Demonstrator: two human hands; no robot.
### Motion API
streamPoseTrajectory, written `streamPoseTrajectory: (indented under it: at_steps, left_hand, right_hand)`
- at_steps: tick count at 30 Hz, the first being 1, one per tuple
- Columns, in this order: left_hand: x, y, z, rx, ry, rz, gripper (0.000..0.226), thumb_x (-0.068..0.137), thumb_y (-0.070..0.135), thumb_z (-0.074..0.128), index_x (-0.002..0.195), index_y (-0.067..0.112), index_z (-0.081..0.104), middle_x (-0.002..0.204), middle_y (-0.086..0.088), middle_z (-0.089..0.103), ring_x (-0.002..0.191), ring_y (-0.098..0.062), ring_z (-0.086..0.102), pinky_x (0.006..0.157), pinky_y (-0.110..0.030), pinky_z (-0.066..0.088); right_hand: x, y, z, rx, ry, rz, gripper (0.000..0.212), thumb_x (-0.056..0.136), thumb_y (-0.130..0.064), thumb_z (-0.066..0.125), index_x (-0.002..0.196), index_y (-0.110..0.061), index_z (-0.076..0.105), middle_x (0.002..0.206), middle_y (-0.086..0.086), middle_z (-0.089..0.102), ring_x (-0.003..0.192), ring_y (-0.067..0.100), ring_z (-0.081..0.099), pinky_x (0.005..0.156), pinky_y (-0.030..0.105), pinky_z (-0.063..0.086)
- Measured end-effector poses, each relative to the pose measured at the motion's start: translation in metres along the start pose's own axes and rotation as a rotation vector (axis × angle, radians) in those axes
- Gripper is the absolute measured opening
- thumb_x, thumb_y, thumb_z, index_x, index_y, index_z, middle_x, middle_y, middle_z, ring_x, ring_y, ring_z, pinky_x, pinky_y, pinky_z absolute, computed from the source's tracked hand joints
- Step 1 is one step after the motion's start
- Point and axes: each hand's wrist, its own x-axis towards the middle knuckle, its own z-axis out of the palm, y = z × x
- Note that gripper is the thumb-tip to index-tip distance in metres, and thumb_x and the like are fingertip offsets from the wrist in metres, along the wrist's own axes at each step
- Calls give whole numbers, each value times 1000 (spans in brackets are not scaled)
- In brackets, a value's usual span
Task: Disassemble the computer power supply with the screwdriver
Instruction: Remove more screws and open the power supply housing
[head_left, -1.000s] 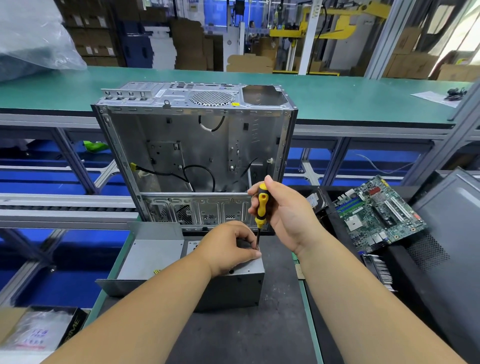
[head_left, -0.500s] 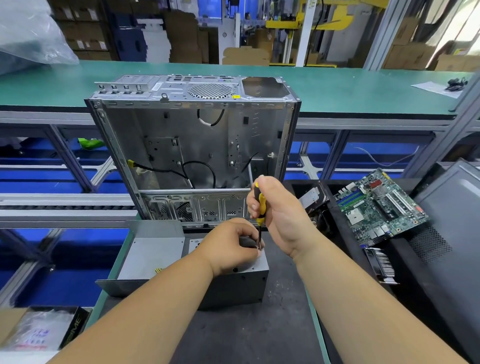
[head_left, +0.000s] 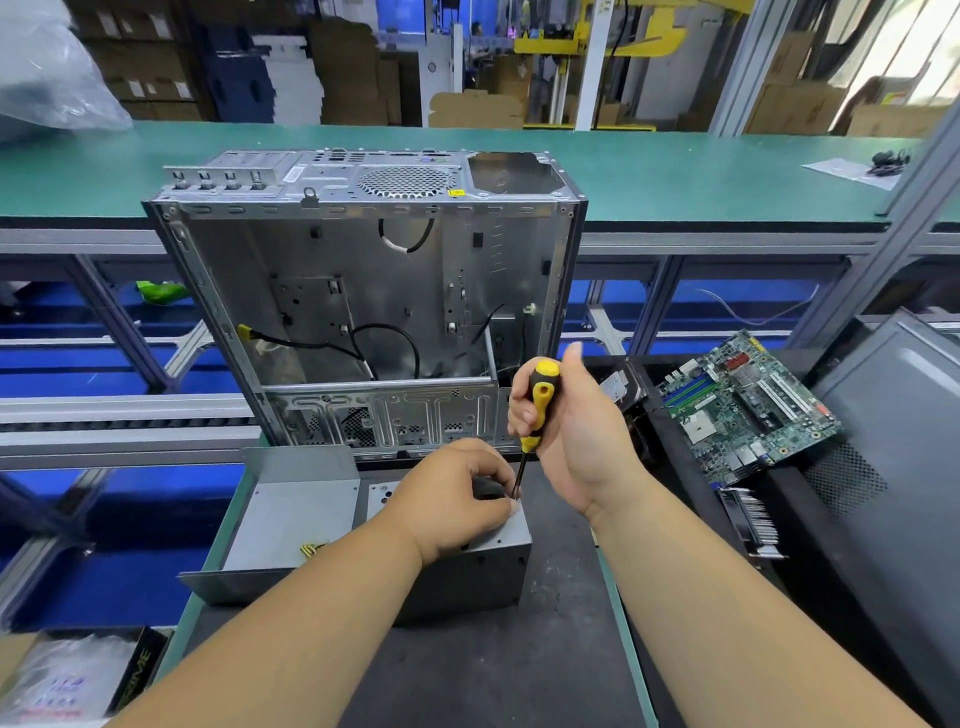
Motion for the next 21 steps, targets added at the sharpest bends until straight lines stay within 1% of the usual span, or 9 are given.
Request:
streamPoseTrajectory:
  at_steps: [2, 4, 5, 8, 11, 13, 15, 19, 21]
  left_hand:
    - [0, -1, 2, 29, 17, 16, 17, 74, 24, 75, 68, 37, 65, 93, 20, 61, 95, 0, 59, 90, -30, 50]
    - [-1, -2, 4, 51, 29, 33, 16, 76, 24, 76, 70, 35, 65, 95, 22, 58, 96, 2, 57, 90, -27, 50]
    - [-2, -2, 4, 64, 33, 39, 16, 77, 25, 76, 71, 35, 65, 96, 23, 57, 96, 3, 56, 91, -25, 49]
    - [-3, -2, 4, 125, 38, 61, 18, 79, 29, 75, 74, 39, 61, 97, 23, 53, 100, 2, 52, 91, -24, 46]
    - [-3, 1, 4, 189, 24, 78, 22, 81, 32, 72, 74, 43, 55, 97, 23, 50, 100, -2, 49, 90, -27, 46]
    - [-2, 3, 4, 231, 9, 89, 24, 82, 33, 70, 74, 44, 50, 97, 22, 48, 99, -4, 48, 89, -30, 47]
    - [-3, 4, 5, 259, 1, 99, 26, 84, 33, 68, 74, 45, 47, 97, 22, 47, 99, -5, 47, 89, -31, 47]
    - [-5, 4, 6, 305, 15, 121, 25, 86, 35, 66, 76, 43, 45, 96, 22, 46, 96, -5, 46, 89, -31, 45]
    - [-6, 5, 6, 309, 29, 131, 22, 86, 34, 66, 78, 40, 47, 95, 21, 46, 95, -6, 46, 89, -31, 45]
  right_hand:
    - [-3, 0, -3, -66, -25, -25, 52, 98, -56, 39, 77, -12, 58, 61, 2, 43, 58, 15, 40, 62, 23, 40]
    - [-8, -1, -8, -323, -3, -67, 28, 89, -45, 56, 77, -19, 60, 69, -1, 54, 67, 13, 50, 67, 23, 44]
    - [-10, -2, -11, -489, 16, -101, 23, 87, -43, 58, 79, -21, 60, 76, -3, 57, 73, 11, 53, 70, 23, 45]
    - [-16, -6, -21, -907, 85, -248, 29, 86, -55, 53, 84, -26, 57, 90, -6, 54, 81, 12, 55, 75, 31, 49]
    - [-20, -14, -26, -1210, 167, -323, 32, 86, -59, 50, 76, -29, 48, 80, -6, 52, 75, 14, 54, 68, 37, 50]
    - [-22, -17, -27, -1244, 177, -301, 29, 89, -53, 57, 78, -28, 48, 73, -5, 56, 71, 13, 56, 65, 37, 51]
    - [-23, -18, -29, -1224, 178, -304, 23, 91, -46, 62, 83, -27, 50, 73, -6, 58, 70, 9, 56, 64, 32, 50]
    - [-25, -20, -30, -1221, 158, -338, 25, 91, -37, 65, 84, -34, 41, 73, -8, 56, 70, 6, 53, 57, 22, 38]
    - [-26, -22, -31, -1220, 156, -351, 23, 90, -33, 65, 83, -32, 42, 74, -9, 56, 72, 6, 51, 57, 21, 35]
